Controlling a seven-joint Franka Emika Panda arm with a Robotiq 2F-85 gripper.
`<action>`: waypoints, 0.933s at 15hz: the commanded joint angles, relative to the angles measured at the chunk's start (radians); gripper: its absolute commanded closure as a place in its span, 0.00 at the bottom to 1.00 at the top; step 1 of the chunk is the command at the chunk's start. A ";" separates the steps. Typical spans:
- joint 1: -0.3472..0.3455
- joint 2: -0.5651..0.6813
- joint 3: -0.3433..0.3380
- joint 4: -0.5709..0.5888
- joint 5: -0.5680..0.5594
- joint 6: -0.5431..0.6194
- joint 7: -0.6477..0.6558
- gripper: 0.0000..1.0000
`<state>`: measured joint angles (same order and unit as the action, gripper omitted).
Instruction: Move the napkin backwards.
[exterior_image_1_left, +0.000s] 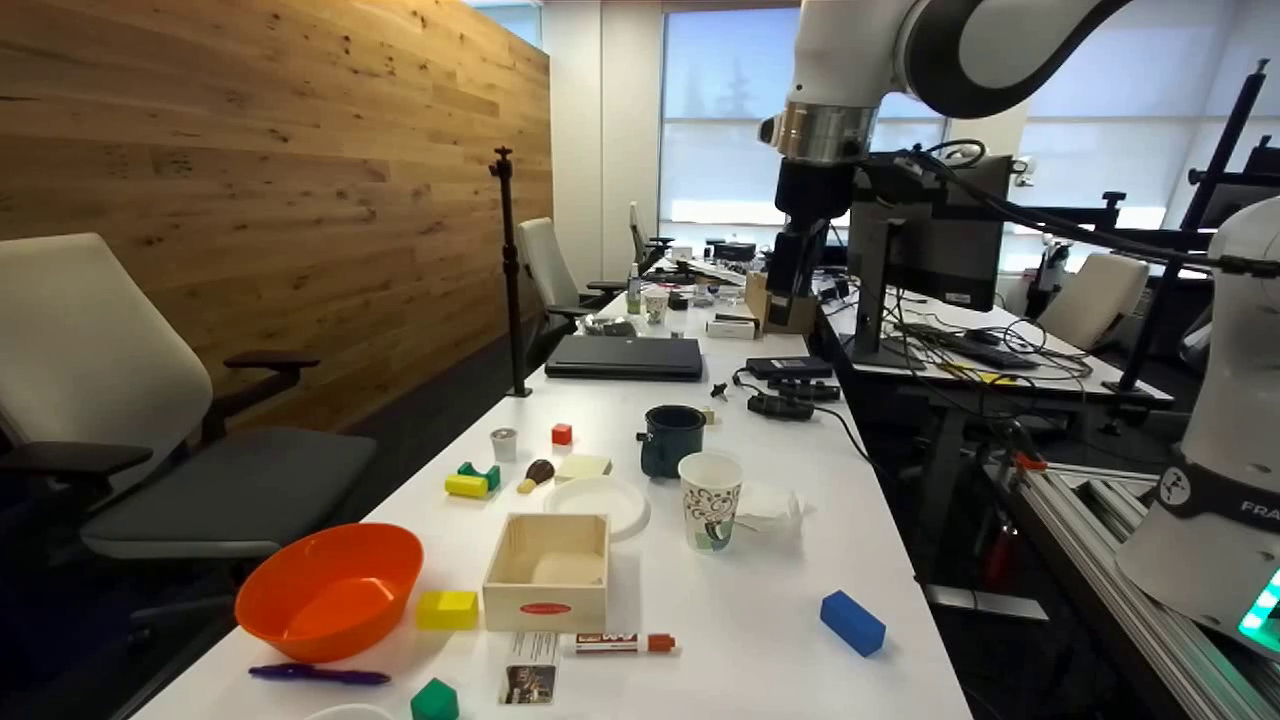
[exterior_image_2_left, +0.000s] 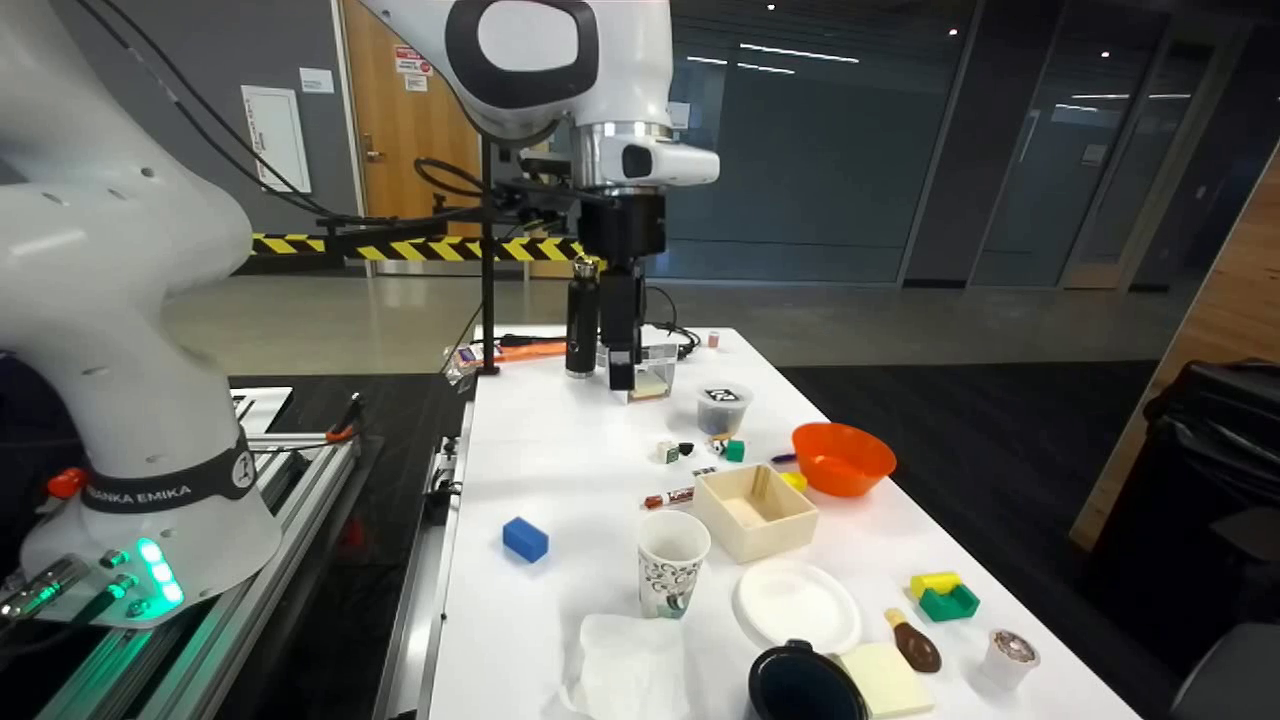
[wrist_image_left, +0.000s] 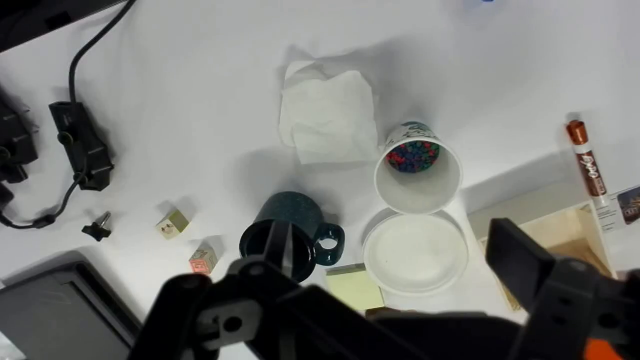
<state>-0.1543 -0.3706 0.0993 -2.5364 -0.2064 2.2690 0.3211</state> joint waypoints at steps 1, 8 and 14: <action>-0.005 0.047 -0.012 0.016 -0.037 0.011 0.045 0.00; -0.048 0.153 -0.063 0.063 -0.049 -0.004 0.154 0.00; -0.053 0.271 -0.158 0.083 -0.002 0.055 0.101 0.00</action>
<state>-0.2079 -0.1825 -0.0183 -2.4744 -0.2180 2.2727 0.4454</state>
